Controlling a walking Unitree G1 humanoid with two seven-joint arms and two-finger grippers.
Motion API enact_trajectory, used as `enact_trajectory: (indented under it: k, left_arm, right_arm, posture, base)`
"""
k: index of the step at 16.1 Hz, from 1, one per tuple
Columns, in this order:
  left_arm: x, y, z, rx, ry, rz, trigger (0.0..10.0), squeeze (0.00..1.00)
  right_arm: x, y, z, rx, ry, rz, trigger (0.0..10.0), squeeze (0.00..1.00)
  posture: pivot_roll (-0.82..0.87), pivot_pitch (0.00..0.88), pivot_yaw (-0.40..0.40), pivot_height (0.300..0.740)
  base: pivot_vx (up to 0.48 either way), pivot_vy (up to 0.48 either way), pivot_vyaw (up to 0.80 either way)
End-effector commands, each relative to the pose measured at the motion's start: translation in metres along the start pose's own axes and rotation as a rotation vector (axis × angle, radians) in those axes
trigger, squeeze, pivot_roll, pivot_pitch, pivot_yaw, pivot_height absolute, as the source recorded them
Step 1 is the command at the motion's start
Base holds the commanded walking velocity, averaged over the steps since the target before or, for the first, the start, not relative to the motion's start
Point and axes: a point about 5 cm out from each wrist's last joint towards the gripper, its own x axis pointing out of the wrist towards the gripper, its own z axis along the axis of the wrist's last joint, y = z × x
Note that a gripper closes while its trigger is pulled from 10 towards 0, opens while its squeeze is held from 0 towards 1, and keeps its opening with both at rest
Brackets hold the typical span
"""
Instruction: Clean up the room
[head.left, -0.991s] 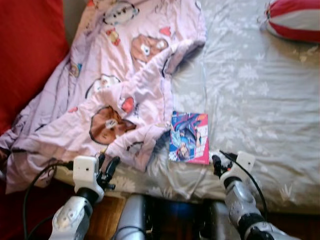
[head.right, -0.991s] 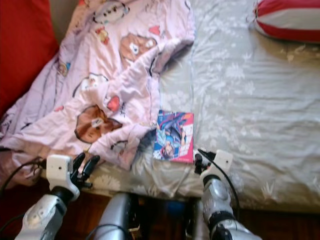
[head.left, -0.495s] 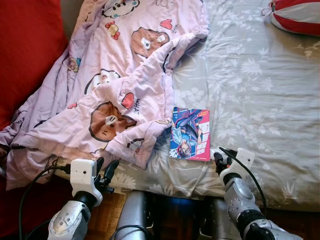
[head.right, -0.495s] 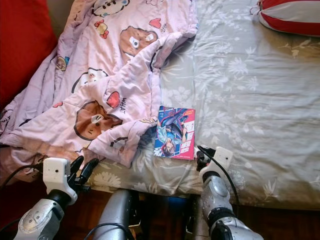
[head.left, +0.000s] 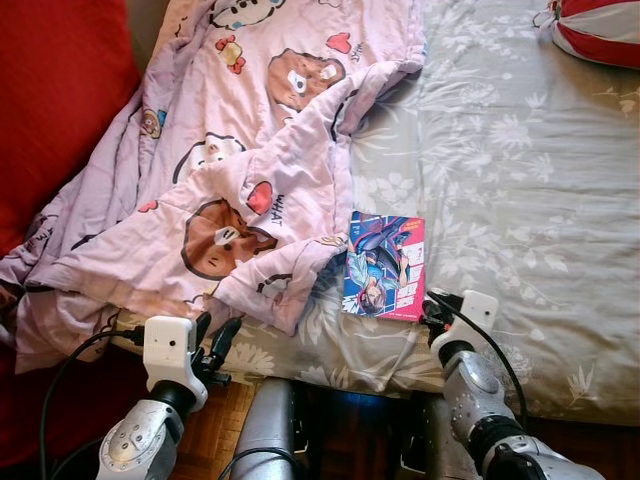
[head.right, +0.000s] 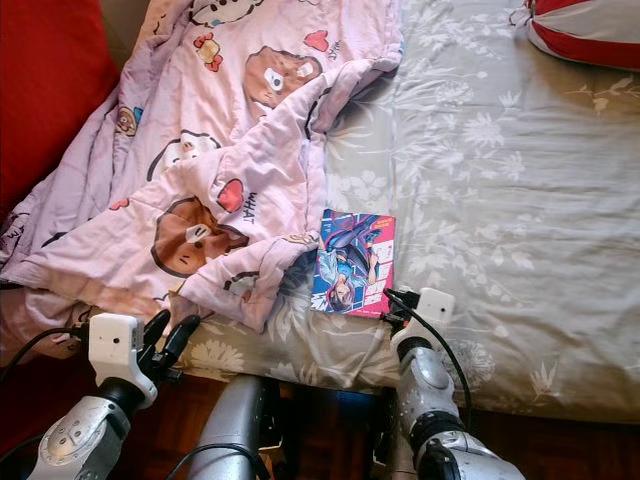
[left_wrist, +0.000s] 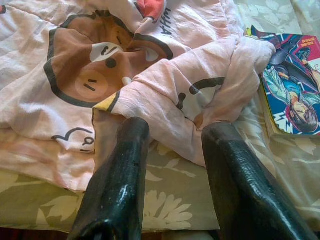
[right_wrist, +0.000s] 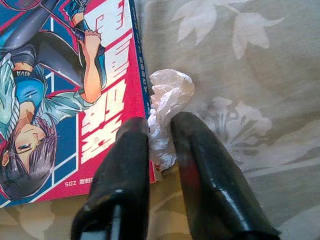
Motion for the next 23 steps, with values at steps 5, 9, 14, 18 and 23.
enact_trajectory:
  k: [5, 9, 14, 18, 23]
  left_arm:
    - [-0.003, 0.005, -0.006, 0.017, 0.038, 0.01, 10.0, 0.0]
    - [0.002, 0.005, -0.01, 0.01, 0.043, 0.013, 10.0, 0.0]
    - [0.012, 0.004, -0.022, -0.014, 0.054, 0.032, 10.0, 0.0]
    - [0.033, 0.007, -0.035, -0.022, 0.059, 0.048, 10.0, 0.0]
    - [0.047, 0.018, -0.065, -0.036, 0.147, 0.102, 10.0, 0.0]
  right_arm:
    - [-0.005, 0.0, -0.015, 0.007, 0.048, 0.0, 0.0, 0.0]
    - [-0.008, -0.006, -0.018, 0.008, 0.048, -0.035, 0.0, 0.0]
    - [-0.012, -0.025, -0.009, -0.022, -0.046, -0.138, 0.0, 0.0]
    - [-0.011, -0.032, 0.015, -0.057, -0.179, -0.119, 0.0, 0.0]
    - [-0.015, -0.017, 0.015, -0.122, -0.231, 0.011, 10.0, 0.0]
  posture:
    - [0.25, 0.373, 0.101, 0.64]
    - [0.22, 0.359, 0.098, 0.64]
    - [0.18, 0.291, 0.075, 0.64]
    - [0.13, 0.178, 0.05, 0.64]
    - [0.08, 0.063, 0.039, 0.64]
  base:
    - [0.0, 0.0, 0.0]
    - [0.0, 0.0, 0.0]
    - [0.0, 0.0, 0.0]
    - [0.0, 0.0, 0.0]
    - [0.0, 0.0, 0.0]
